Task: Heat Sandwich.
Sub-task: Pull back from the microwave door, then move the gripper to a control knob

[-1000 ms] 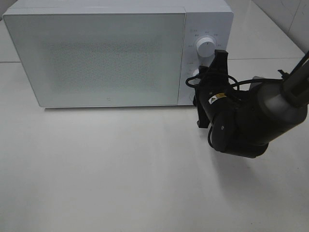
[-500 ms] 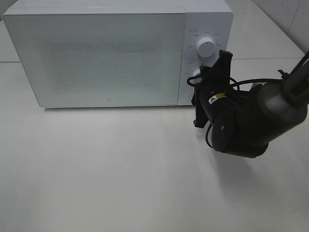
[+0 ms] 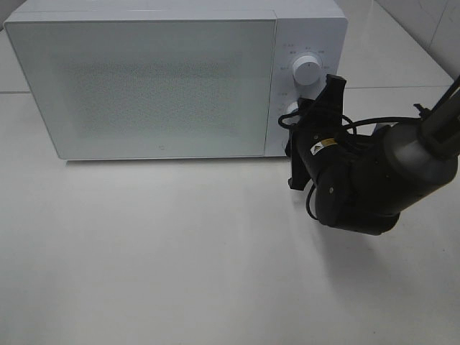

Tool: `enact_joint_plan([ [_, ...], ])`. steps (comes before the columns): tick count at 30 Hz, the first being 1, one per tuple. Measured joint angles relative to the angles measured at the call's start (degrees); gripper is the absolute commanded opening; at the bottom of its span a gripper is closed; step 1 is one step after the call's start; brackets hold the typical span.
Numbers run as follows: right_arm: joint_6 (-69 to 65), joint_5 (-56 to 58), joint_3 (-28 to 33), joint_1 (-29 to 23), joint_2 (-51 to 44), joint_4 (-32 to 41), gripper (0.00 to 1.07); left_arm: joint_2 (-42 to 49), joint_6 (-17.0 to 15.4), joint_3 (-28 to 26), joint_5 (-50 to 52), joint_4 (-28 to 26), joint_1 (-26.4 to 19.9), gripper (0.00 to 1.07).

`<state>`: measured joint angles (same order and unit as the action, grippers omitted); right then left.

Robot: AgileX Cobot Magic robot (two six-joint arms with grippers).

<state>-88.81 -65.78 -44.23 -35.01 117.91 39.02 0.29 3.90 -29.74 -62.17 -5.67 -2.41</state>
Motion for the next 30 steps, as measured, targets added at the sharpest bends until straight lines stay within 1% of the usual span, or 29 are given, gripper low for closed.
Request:
enact_joint_plan([
  [2, 0.1, 0.0, 0.0, 0.0, 0.0, -0.1, 0.3, 0.0, 0.0, 0.0, 0.0, 0.0, 0.0, 0.98],
  [3, 0.1, 0.0, 0.0, 0.0, 0.0, -0.1, 0.3, 0.0, 0.0, 0.0, 0.0, 0.0, 0.0, 0.98],
  [5, 0.2, 0.0, 0.0, 0.0, 0.0, -0.1, 0.34, 0.0, 0.0, 0.0, 0.0, 0.0, 0.0, 0.98],
  [7, 1.4, 0.0, 0.0, 0.0, 0.0, -0.1, 0.39, 0.0, 0.0, 0.0, 0.0, 0.0, 0.0, 0.98],
  [8, 1.4, 0.0, 0.0, 0.0, 0.0, -0.1, 0.39, 0.0, 0.0, 0.0, 0.0, 0.0, 0.0, 0.98],
  [15, 4.2, 0.0, 0.0, 0.0, 0.0, -0.1, 0.48, 0.0, 0.0, 0.0, 0.0, 0.0, 0.0, 0.98],
  [16, 4.4, -0.1, 0.0, 0.0, 0.0, -0.1, 0.53, 0.0, 0.0, 0.0, 0.0, 0.0, 0.0, 0.98],
  [17, 4.4, -0.1, 0.0, 0.0, 0.0, -0.1, 0.53, 0.0, 0.0, 0.0, 0.0, 0.0, 0.0, 0.98],
  [18, 4.7, -0.2, 0.0, 0.0, 0.0, -0.1, 0.55, 0.0, 0.0, 0.0, 0.0, 0.0, 0.0, 0.98],
  [20, 5.4, -0.8, 0.0, 0.0, 0.0, -0.1, 0.63, 0.0, 0.0, 0.0, 0.0, 0.0, 0.0, 0.98],
  [21, 5.4, -0.8, 0.0, 0.0, 0.0, -0.1, 0.63, 0.0, 0.0, 0.0, 0.0, 0.0, 0.0, 0.98],
  [24, 6.1, -1.4, 0.0, -0.2, 0.0, -0.1, 0.69, 0.0, 0.0, 0.0, 0.0, 0.0, 0.0, 0.98],
  [30, 6.2, -1.5, 0.3, -0.2, 0.0, -0.2, 0.7, 0.0, 0.0, 0.0, 0.0, 0.0, 0.0, 0.98],
])
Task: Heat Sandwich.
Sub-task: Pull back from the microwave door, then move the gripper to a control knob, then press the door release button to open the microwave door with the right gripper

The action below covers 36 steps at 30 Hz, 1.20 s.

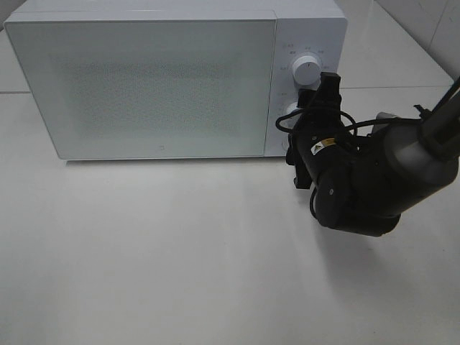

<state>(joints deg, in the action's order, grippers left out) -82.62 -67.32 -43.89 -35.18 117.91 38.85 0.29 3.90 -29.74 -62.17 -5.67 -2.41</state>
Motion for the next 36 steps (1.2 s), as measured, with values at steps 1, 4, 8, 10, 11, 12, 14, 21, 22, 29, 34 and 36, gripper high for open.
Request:
enact_joint_plan([
  [1, 0.0, 0.0, 0.0, 0.0, 0.0, 0.0, 0.7, 0.0, 0.0, 0.0, 0.0, 0.0, 0.0, 0.98],
  [4, 0.0, -1.4, 0.7, 0.1, 0.0, -0.2, 0.7, 0.0, 0.0, 0.0, 0.0, 0.0, 0.0, 0.98],
  [8, 0.0, -1.6, 1.5, 0.2, 0.0, -1.2, 0.7, 0.0, 0.0, 0.0, 0.0, 0.0, 0.0, 0.98],
  [10, 0.0, -1.6, 1.6, 0.2, 0.0, -1.8, 0.7, 0.0, 0.0, 0.0, 0.0, 0.0, 0.0, 0.98],
  [11, 0.0, -1.6, 1.7, 0.2, 0.0, -2.4, 0.7, 0.0, 0.0, 0.0, 0.0, 0.0, 0.0, 0.98],
  [12, -0.1, -1.6, 1.9, 0.2, 0.0, -3.8, 0.7, 0.0, 0.0, 0.0, 0.0, 0.0, 0.0, 0.98],
  [14, -0.1, -1.6, 2.3, 0.2, -0.2, -5.0, 0.7, 0.0, 0.0, 0.0, 0.0, 0.0, 0.0, 0.98],
  [21, -0.1, -1.6, 5.7, 0.2, -4.0, -8.5, 0.7, 0.0, 0.0, 0.0, 0.0, 0.0, 0.0, 0.98],
  [22, -0.1, -1.6, 6.6, 0.2, -4.7, -9.2, 0.7, 0.0, 0.0, 0.0, 0.0, 0.0, 0.0, 0.98],
  [29, -0.1, -1.6, 13.0, 0.2, -9.2, -12.3, 0.7, 0.0, 0.0, 0.0, 0.0, 0.0, 0.0, 0.98],
  [34, 0.2, -0.5, 17.2, 0.2, -13.2, -14.2, 0.7, 0.0, 0.0, 0.0, 0.0, 0.0, 0.0, 0.98],
  [36, 1.4, 1.8, 18.7, 0.2, -15.0, -15.2, 0.7, 0.0, 0.0, 0.0, 0.0, 0.0, 0.0, 0.98],
])
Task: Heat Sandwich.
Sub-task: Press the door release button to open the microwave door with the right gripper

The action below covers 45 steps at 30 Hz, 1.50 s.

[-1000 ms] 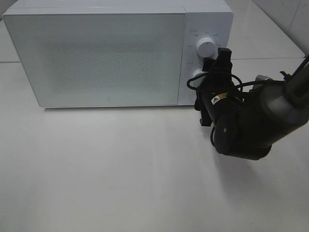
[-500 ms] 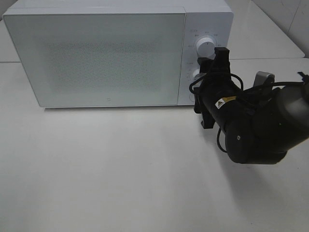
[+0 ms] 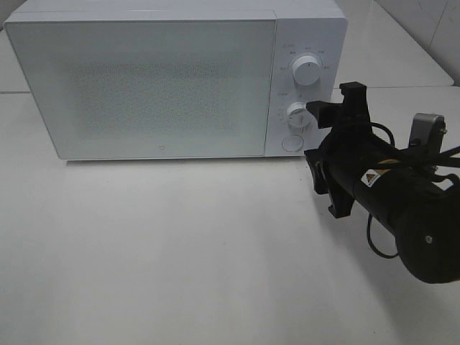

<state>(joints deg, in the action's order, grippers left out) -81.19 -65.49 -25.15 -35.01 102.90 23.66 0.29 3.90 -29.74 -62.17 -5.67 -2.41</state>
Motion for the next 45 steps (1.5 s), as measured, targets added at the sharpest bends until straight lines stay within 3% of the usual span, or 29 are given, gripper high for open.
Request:
enact_joint_plan([
  [7, 10.1, 12.9, 1.8, 0.0, -6.3, -2.4, 0.7, 0.0, 0.0, 0.0, 0.0, 0.0, 0.0, 0.98],
  [16, 38.1, 34.0, 1.6, 0.0, -14.6, -2.6, 0.7, 0.0, 0.0, 0.0, 0.0, 0.0, 0.0, 0.98],
  [27, 83.0, 76.4, -8.3, 0.0, -20.7, -3.0, 0.7, 0.0, 0.0, 0.0, 0.0, 0.0, 0.0, 0.98],
  [37, 88.5, 105.3, -15.5, 0.0, -27.1, -10.8, 0.7, 0.0, 0.0, 0.0, 0.0, 0.0, 0.0, 0.98],
  [45, 88.4, 119.5, -16.6, 0.0, -36.7, -14.7, 0.7, 0.0, 0.0, 0.0, 0.0, 0.0, 0.0, 0.98],
])
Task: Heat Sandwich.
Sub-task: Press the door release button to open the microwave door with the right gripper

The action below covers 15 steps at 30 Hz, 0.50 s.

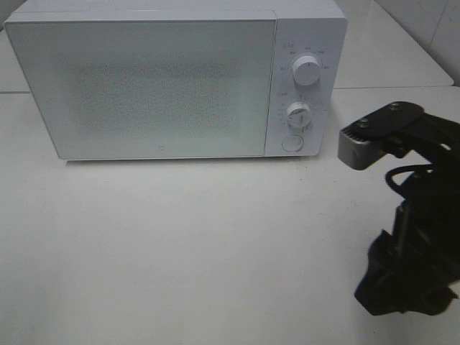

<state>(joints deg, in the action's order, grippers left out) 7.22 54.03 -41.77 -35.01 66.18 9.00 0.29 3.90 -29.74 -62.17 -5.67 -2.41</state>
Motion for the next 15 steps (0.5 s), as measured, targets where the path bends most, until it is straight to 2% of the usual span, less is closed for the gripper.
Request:
enact_joint_plan([
  [7, -0.1, 6.8, 0.0, 0.0, -9.0, -0.3, 0.7, 0.0, 0.0, 0.0, 0.0, 0.0, 0.0, 0.98],
  [10, -0.1, 9.3, 0.0, 0.0, -17.6, -0.4, 0.7, 0.0, 0.0, 0.0, 0.0, 0.0, 0.0, 0.98],
  [12, -0.1, 9.5, 0.0, 0.0, -19.7, -0.4, 0.7, 0.0, 0.0, 0.0, 0.0, 0.0, 0.0, 0.98],
  [15, -0.3, 9.6, 0.0, 0.0, -30.3, -0.4, 0.7, 0.0, 0.0, 0.0, 0.0, 0.0, 0.0, 0.98],
])
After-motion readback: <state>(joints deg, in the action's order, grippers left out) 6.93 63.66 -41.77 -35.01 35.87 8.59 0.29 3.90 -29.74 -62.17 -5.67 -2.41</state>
